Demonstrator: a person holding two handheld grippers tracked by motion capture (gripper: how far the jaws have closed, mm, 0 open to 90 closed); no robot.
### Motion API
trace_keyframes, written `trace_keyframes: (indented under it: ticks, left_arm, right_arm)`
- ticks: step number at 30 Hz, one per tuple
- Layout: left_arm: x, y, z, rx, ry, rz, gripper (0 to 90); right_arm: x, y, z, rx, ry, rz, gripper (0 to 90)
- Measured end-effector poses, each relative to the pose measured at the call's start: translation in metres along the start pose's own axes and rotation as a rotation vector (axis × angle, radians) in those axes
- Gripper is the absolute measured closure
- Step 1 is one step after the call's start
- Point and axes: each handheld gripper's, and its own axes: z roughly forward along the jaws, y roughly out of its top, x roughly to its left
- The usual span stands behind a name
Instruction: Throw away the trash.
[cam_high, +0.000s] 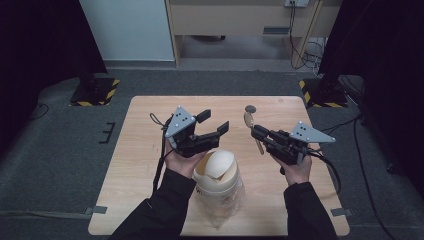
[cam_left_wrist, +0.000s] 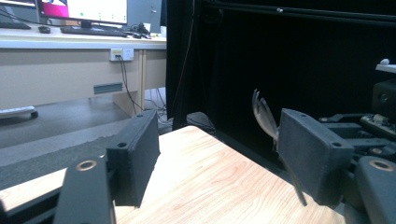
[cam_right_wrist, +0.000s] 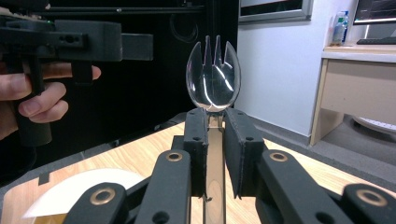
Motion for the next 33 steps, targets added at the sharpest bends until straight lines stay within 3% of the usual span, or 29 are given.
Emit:
trace_keyframes:
  ticks: [16,29,33]
  left_arm:
    - [-0.017,-0.003,0.026,0.043,-0.035,-0.017,41.3]
    - [-0.025,-0.003,0.031,0.068,-0.053,-0.036,56.2]
    - [-0.025,-0.003,0.032,0.071,-0.058,-0.064,64.6]
  right_arm:
    - [0.006,-0.005,0.006,0.011,0.036,0.003,79.4]
    - [0.013,-0.003,0.010,-0.003,0.073,-0.017,79.4]
    - [0.014,-0.003,0.011,-0.006,0.080,-0.013,79.4]
